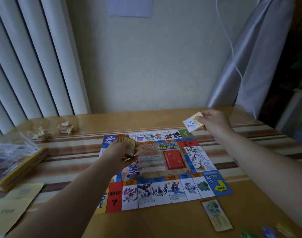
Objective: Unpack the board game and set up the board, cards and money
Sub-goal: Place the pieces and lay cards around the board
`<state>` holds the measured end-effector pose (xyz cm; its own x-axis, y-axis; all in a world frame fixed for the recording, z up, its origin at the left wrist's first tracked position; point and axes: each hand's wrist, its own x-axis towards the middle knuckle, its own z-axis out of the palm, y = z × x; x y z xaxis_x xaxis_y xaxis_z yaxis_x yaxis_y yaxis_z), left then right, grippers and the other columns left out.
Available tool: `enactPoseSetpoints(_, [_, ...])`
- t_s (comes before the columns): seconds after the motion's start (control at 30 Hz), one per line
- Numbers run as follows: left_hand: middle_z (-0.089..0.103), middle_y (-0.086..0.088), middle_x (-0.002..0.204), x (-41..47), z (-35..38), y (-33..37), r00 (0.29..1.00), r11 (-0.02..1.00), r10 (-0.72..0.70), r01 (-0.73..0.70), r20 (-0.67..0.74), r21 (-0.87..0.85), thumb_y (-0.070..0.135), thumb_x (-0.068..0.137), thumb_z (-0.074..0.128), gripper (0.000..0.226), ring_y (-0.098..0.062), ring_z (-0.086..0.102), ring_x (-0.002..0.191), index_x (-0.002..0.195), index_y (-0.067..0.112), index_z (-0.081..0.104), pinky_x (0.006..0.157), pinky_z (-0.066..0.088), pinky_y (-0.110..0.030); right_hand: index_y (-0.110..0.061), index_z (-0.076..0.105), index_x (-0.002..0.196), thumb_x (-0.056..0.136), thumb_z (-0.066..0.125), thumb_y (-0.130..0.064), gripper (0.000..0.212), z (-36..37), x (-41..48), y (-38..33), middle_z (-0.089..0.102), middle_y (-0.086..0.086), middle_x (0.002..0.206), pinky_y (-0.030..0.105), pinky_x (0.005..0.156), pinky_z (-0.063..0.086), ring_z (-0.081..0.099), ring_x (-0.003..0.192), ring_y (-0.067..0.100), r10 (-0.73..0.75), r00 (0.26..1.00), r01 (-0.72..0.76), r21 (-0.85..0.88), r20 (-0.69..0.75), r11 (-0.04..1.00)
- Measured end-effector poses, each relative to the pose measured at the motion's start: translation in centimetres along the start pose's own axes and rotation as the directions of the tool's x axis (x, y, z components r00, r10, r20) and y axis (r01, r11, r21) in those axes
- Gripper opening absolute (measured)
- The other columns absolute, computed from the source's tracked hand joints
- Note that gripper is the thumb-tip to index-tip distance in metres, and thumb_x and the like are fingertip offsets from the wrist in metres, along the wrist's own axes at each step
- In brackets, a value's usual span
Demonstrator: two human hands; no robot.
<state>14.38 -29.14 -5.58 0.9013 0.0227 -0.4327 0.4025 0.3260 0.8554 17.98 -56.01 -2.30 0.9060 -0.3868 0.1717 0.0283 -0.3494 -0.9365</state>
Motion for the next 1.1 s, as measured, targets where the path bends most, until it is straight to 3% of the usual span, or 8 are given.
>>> enactPoseSetpoints(0.13, [0.065,-0.014,0.084,1.0,0.4,-0.5,1.000,1.000,-0.012,0.012,-0.024,0.007,0.003,0.100,0.035,0.031,-0.020,0.060,0.072,0.127,0.005,0.049,0.062,0.051,-0.036,-0.007,0.058,0.108,0.089,0.061,-0.003,0.020,-0.2,0.0,1.6,0.063,0.011,0.110,0.014,0.048,0.043,0.059,0.079,0.016,0.004,0.999,-0.001,-0.084,0.033,0.996])
enactPoseSetpoints(0.27, [0.064,-0.016,0.091,1.1,1.3,-1.2,1.000,1.000,-0.024,0.024,0.012,0.002,0.002,0.099,0.037,0.024,-0.023,0.059,0.080,0.116,0.013,0.052,0.066,0.051,-0.037,-0.011,0.058,0.105,0.088,0.062,-0.003,0.019,-0.9,-0.2,3.0,0.064,0.014,0.112,0.020,0.055,0.040,0.059,0.089,0.020,0.002,0.999,0.003,-0.125,0.039,0.992])
enactPoseSetpoints(0.43, [0.065,-0.015,0.093,1.0,2.5,-1.9,0.998,0.999,-0.037,0.035,0.053,0.042,0.001,0.098,0.040,0.017,-0.023,0.059,0.083,0.097,0.008,0.055,0.071,0.052,-0.039,-0.016,0.056,0.095,0.088,0.063,-0.004,0.016,-1.7,-0.5,4.0,0.065,0.018,0.108,0.023,0.054,0.039,0.060,0.084,0.022,0.004,0.999,0.001,-0.134,0.040,0.991])
enactPoseSetpoints(0.67, [0.066,-0.015,0.093,0.7,2.6,-2.0,0.996,0.998,-0.047,0.045,0.079,0.034,0.000,0.098,0.035,0.026,-0.023,0.061,0.081,0.101,0.014,0.057,0.072,0.051,-0.038,-0.021,0.054,0.084,0.087,0.063,-0.003,0.020,-2.2,-0.7,4.0,0.065,0.014,0.104,0.021,0.053,0.040,0.061,0.083,0.020,-0.008,0.999,0.015,-0.151,0.047,0.988])
enactPoseSetpoints(0.83, [0.065,-0.016,0.088,0.2,3.0,-2.1,0.995,0.997,-0.072,0.069,0.071,0.038,0.002,0.098,0.039,0.020,-0.021,0.053,0.069,0.100,0.008,0.057,0.064,0.048,-0.033,-0.013,0.052,0.092,0.087,0.063,-0.002,0.017,-2.5,-0.8,4.5,0.065,0.012,0.100,0.028,0.063,0.049,0.064,0.089,0.027,-0.026,0.998,0.042,-0.301,0.056,0.953])
enactPoseSetpoints(0.97, [0.066,-0.017,0.091,-0.1,4.2,-2.7,0.993,0.994,-0.086,0.081,0.081,0.072,0.002,0.095,0.044,0.017,-0.020,0.050,0.066,0.106,0.005,0.058,0.058,0.047,-0.029,-0.013,0.051,0.093,0.087,0.061,-0.001,0.018,-3.5,-0.7,5.7,0.061,0.010,0.090,0.024,0.055,0.038,0.058,0.079,0.023,-0.039,0.998,0.059,-0.426,0.055,0.903])
enactPoseSetpoints(1.1, [0.065,-0.020,0.094,-0.2,5.4,-3.2,0.993,0.995,-0.083,0.077,0.083,0.063,0.003,0.097,0.044,0.015,-0.020,0.049,0.065,0.098,0.006,0.059,0.060,0.046,-0.031,-0.015,0.051,0.083,0.086,0.061,0.001,0.020,-4.6,0.2,7.1,0.063,0.013,0.090,0.027,0.055,0.048,0.059,0.072,0.023,-0.010,1.000,0.010,-0.421,0.001,0.907])
